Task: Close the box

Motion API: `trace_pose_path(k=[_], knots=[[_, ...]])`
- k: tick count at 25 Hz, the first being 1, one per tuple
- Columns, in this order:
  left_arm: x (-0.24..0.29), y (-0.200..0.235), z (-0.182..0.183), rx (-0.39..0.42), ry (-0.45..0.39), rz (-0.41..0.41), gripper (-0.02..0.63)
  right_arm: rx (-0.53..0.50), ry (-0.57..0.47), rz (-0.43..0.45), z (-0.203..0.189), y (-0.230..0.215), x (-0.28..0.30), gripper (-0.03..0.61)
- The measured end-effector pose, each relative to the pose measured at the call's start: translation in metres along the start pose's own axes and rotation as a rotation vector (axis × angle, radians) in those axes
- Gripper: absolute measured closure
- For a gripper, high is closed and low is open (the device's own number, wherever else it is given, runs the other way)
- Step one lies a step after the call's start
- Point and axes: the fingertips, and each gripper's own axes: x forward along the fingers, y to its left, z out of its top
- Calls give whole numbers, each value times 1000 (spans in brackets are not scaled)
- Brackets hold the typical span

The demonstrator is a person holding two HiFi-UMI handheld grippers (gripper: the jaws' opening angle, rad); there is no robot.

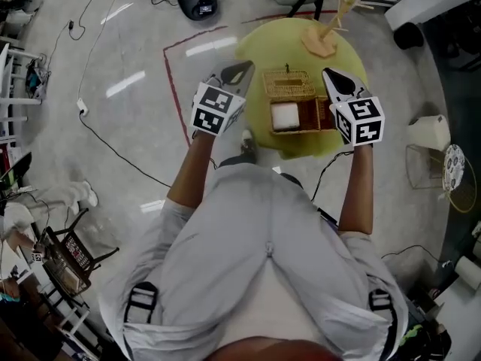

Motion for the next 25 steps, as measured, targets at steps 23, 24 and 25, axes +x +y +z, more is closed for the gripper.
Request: trace_pose_path(k=[23,24,25], knots=[[119,3,-83,-174,217,109,584,-35,255,450,-102,-67,151,468],[121,5,-87,-182,225,123,584,-35,262,470,-105,-67,159,465],[122,7,-90,-191,231,136,584,-35,271,487,-108,-66,167,463]])
